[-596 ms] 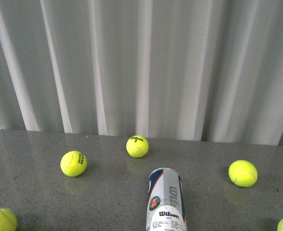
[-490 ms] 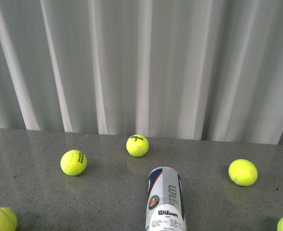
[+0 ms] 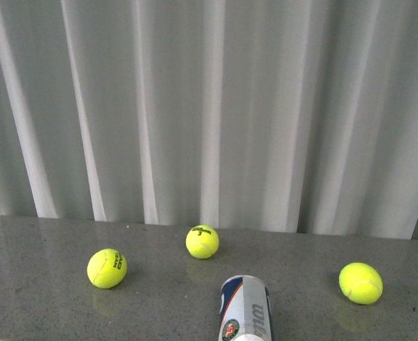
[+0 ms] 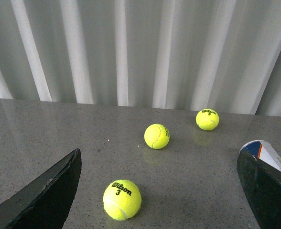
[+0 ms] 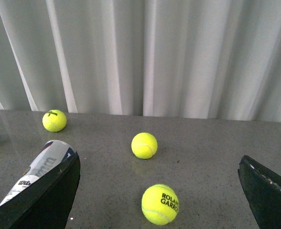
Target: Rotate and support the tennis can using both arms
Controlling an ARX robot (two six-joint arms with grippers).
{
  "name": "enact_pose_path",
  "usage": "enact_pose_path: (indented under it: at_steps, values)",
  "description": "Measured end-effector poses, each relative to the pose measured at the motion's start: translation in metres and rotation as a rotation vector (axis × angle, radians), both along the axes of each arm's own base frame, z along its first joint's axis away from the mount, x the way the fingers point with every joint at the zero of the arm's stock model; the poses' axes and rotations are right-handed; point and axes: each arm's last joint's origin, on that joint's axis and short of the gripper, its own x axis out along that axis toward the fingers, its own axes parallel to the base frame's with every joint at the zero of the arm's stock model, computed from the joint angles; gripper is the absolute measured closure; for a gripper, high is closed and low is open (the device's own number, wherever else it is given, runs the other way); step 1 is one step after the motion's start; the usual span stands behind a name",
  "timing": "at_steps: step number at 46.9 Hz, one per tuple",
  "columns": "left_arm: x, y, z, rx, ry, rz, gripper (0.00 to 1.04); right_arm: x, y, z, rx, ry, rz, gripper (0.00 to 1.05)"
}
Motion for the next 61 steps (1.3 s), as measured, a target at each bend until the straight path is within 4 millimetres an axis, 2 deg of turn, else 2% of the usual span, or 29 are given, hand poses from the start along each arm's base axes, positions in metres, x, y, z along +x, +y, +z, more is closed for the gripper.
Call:
enact_pose_path:
  at_steps: [24, 29, 34, 39, 45, 49, 61]
  values:
    - [0.000, 0.000, 0.000, 0.000, 0.000, 0.000, 0.07, 0.000, 0.000, 0.000, 0.001, 0.003, 0.000, 0.07]
    - [0.000, 0.000, 0.000, 0.000, 0.000, 0.000, 0.07, 0.008, 0.000, 0.003, 0.076, 0.294, 0.065, 0.07]
    - [0.000, 0.000, 0.000, 0.000, 0.000, 0.000, 0.07, 0.052, 0.000, 0.029, 0.186, 0.384, 0.096, 0.07]
    - [0.000, 0.000, 0.000, 0.000, 0.000, 0.000, 0.07, 0.096, 0.010, 0.039, 0.260, 0.520, 0.174, 0.07]
    - [0.000, 0.000, 0.000, 0.000, 0.000, 0.000, 0.07, 0.143, 0.030, 0.027, 0.318, 0.697, 0.221, 0.07]
    - [0.000, 0.000, 0.000, 0.000, 0.000, 0.000, 0.07, 0.176, 0.052, 0.009, 0.329, 0.825, 0.223, 0.07]
    - [0.000, 0.000, 0.000, 0.000, 0.000, 0.000, 0.07, 0.211, 0.090, -0.018, 0.303, 0.956, 0.261, 0.07]
